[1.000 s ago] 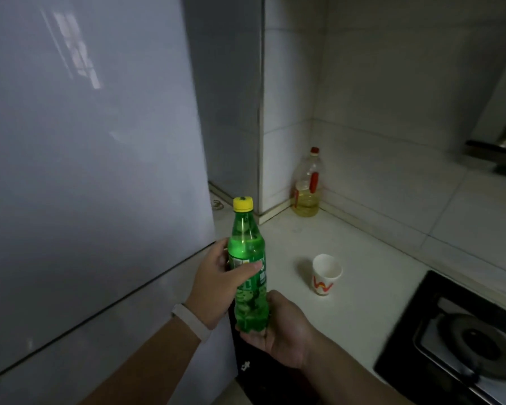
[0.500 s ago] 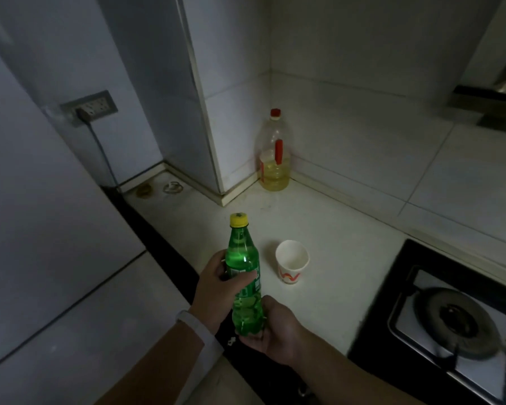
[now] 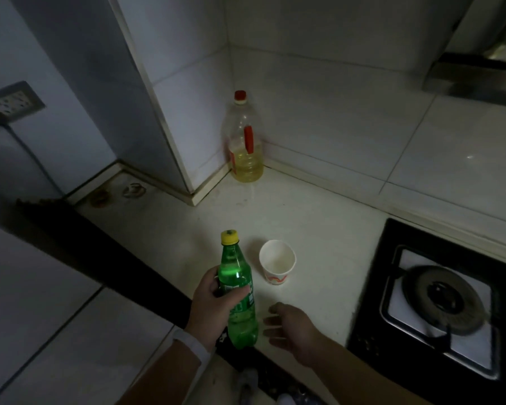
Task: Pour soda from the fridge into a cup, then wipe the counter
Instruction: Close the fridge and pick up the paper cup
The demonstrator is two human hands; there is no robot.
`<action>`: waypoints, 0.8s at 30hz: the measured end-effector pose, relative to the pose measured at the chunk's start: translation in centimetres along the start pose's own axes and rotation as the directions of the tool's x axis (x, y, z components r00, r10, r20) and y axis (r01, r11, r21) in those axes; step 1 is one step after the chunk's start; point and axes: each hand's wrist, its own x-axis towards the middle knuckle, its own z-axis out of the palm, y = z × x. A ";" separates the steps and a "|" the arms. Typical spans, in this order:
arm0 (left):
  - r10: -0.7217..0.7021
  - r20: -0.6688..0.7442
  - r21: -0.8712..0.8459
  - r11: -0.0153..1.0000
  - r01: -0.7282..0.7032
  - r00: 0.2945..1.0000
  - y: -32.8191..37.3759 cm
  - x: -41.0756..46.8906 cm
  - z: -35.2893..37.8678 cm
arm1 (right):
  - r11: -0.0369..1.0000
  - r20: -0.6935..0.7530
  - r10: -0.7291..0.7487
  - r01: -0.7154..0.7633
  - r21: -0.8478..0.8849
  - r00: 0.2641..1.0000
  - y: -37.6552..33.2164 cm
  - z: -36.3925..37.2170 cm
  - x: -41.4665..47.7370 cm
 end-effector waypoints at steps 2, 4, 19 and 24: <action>-0.018 0.032 -0.008 1.000 0.019 0.999 -0.3 1.3 -0.3 | 0.991 -0.115 -0.108 0.098 -0.087 0.988 -0.3 -0.3 0.7; -0.034 0.063 -0.008 0.999 0.034 0.997 -0.6 2.6 -0.6 | 0.964 -0.202 -0.217 0.176 -0.200 0.955 -0.6 -0.6 1.5; -0.107 0.161 0.000 0.994 0.109 0.981 -1.4 9.2 -1.9 | 0.788 -0.190 -0.608 0.556 -0.263 0.771 -4.6 0.4 5.0; -0.108 0.233 -0.007 0.994 0.113 0.966 -1.2 10.0 -1.5 | 0.784 -0.240 -0.608 0.527 -0.327 0.757 -4.6 0.7 4.4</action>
